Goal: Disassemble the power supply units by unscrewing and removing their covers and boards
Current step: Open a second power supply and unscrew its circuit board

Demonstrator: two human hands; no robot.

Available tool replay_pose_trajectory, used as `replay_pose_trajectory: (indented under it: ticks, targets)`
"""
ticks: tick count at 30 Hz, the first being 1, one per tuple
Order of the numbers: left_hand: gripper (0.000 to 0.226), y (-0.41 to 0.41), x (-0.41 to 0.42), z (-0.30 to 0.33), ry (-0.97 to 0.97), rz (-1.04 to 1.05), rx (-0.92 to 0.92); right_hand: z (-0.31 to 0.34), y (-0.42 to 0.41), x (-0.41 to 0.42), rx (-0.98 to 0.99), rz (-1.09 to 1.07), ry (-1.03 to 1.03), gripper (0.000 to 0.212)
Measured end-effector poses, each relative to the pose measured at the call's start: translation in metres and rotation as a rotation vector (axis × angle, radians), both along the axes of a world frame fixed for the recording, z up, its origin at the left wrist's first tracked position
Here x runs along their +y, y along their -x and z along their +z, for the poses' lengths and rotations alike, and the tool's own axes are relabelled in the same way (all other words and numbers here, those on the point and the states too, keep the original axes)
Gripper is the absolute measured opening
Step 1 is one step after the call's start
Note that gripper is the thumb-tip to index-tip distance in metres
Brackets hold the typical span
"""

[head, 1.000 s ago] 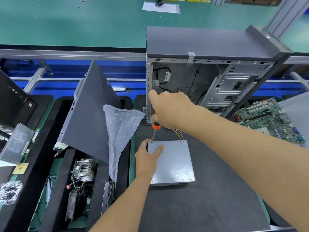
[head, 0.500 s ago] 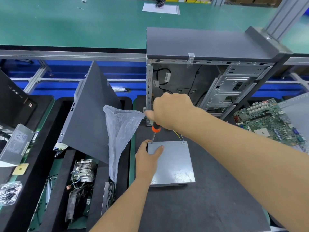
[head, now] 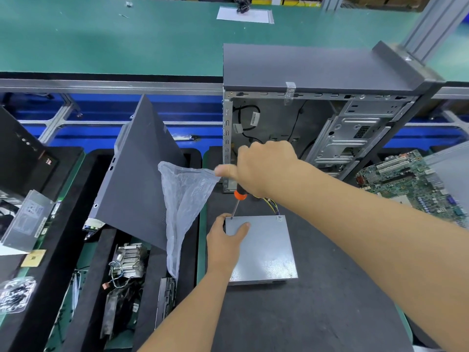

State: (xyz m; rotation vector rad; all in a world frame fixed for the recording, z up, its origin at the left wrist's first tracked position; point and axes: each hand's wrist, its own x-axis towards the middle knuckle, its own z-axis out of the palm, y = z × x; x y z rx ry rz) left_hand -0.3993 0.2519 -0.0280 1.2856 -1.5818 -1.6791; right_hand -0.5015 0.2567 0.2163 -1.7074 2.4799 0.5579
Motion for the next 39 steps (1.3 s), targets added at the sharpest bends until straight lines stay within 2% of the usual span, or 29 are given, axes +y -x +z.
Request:
replay_pose_trajectory:
  ticks: [2, 3, 7, 12, 15, 17, 19, 20, 21, 24, 28, 32, 36, 38, 39]
  targets:
    - [0.034, 0.0, 0.0, 0.0, -0.001, -0.002, 0.006, -0.003, 0.002, 0.0, 0.078, 0.045, -0.018, 0.038]
    - [0.033, 0.0, 0.0, 0.001, 0.006, -0.003, 0.006, -0.002, 0.002, 0.0, 0.047, 0.017, 0.02, 0.028]
    - [0.032, -0.001, 0.0, 0.001, 0.021, -0.011, 0.006, -0.005, 0.005, 0.0, -0.102, -0.047, 0.099, 0.023]
    - [0.031, 0.0, 0.001, 0.001, 0.0, -0.011, 0.017, -0.002, 0.003, -0.002, -0.29, -0.01, -0.026, 0.032]
    - [0.031, -0.001, 0.0, 0.003, 0.004, -0.012, 0.022, -0.004, -0.001, -0.002, -0.345, 0.003, -0.006, 0.024]
    - [0.032, -0.001, 0.001, 0.004, 0.003, -0.015, 0.019, -0.002, -0.004, -0.002, -0.231, 0.02, -0.018, 0.037]
    - [0.034, -0.001, 0.001, 0.005, 0.01, -0.02, 0.006, 0.003, -0.007, -0.001, -0.017, 0.11, -0.069, 0.047]
    - [0.034, -0.001, 0.001, 0.005, 0.012, -0.021, 0.006, 0.003, -0.007, 0.0, 0.053, 0.129, -0.097, 0.058]
    - [0.033, -0.001, 0.001, 0.006, 0.011, -0.019, 0.012, 0.002, -0.006, 0.001, 0.086, 0.134, -0.093, 0.06]
    - [0.031, -0.001, 0.001, 0.004, 0.009, -0.007, 0.02, 0.0, -0.003, 0.001, 0.047, 0.049, -0.01, 0.027]
    - [0.033, 0.0, 0.001, 0.002, -0.001, -0.005, 0.029, -0.003, -0.001, 0.003, -0.064, 0.01, 0.074, 0.02]
    - [0.033, -0.001, 0.0, 0.002, 0.002, -0.004, 0.023, -0.003, 0.001, 0.004, -0.29, 0.018, 0.075, 0.033]
    - [0.03, -0.001, 0.001, 0.004, -0.012, -0.003, 0.025, -0.004, -0.003, 0.005, -0.458, -0.003, 0.093, 0.034]
    - [0.03, -0.001, 0.001, 0.005, -0.008, -0.008, 0.009, -0.004, -0.004, 0.005, -0.415, -0.086, 0.117, 0.056]
    - [0.029, -0.001, 0.001, 0.005, -0.004, -0.008, 0.006, -0.003, -0.005, 0.005, -0.306, -0.107, 0.106, 0.062]
